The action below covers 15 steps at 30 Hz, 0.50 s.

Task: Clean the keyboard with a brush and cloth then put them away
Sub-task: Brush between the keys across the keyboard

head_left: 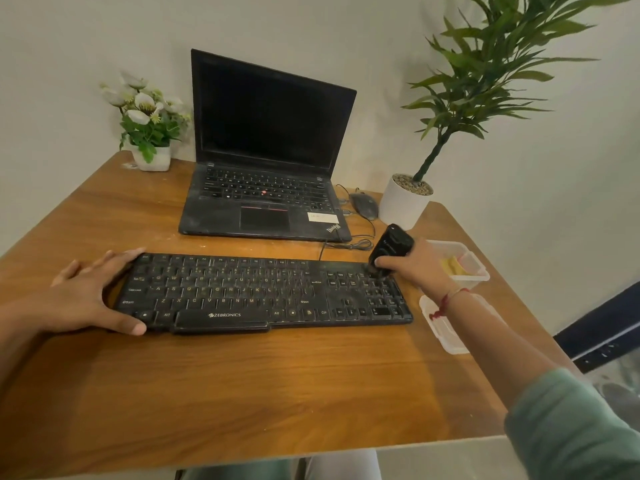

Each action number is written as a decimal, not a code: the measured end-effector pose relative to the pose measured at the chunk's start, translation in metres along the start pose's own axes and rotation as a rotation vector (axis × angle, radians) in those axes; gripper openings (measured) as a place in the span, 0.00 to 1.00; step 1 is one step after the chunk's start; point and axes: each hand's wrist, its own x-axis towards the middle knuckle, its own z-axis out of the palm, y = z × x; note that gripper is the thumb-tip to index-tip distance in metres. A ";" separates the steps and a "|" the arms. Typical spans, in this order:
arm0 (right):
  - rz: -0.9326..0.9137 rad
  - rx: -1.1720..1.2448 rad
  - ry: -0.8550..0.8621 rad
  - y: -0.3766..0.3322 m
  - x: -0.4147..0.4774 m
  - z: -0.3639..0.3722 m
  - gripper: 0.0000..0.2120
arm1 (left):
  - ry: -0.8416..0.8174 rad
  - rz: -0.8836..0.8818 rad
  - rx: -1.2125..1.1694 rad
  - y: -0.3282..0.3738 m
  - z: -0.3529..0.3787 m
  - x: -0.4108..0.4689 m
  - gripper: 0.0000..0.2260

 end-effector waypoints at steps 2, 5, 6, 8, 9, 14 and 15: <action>-0.015 -0.021 -0.105 -0.009 -0.008 0.010 0.12 | -0.023 -0.013 0.015 0.000 -0.001 -0.001 0.59; -0.013 0.035 -0.102 -0.007 -0.002 0.005 0.13 | -0.044 -0.027 0.035 0.002 -0.003 -0.001 0.60; -0.011 0.038 -0.045 -0.005 0.002 0.000 0.13 | -0.045 -0.022 0.035 0.003 -0.003 -0.001 0.61; -0.020 -0.008 0.034 -0.005 0.006 -0.003 0.14 | -0.039 -0.016 0.034 0.002 -0.003 0.000 0.62; -0.016 -0.015 0.008 -0.007 0.005 0.001 0.15 | -0.037 -0.018 0.034 0.002 -0.002 0.000 0.62; -0.027 -0.034 -0.100 -0.016 -0.005 0.011 0.12 | -0.042 -0.024 0.028 0.006 -0.003 -0.003 0.59; -0.029 -0.054 -0.035 -0.013 -0.002 0.005 0.12 | -0.048 -0.026 0.034 0.007 -0.004 -0.003 0.59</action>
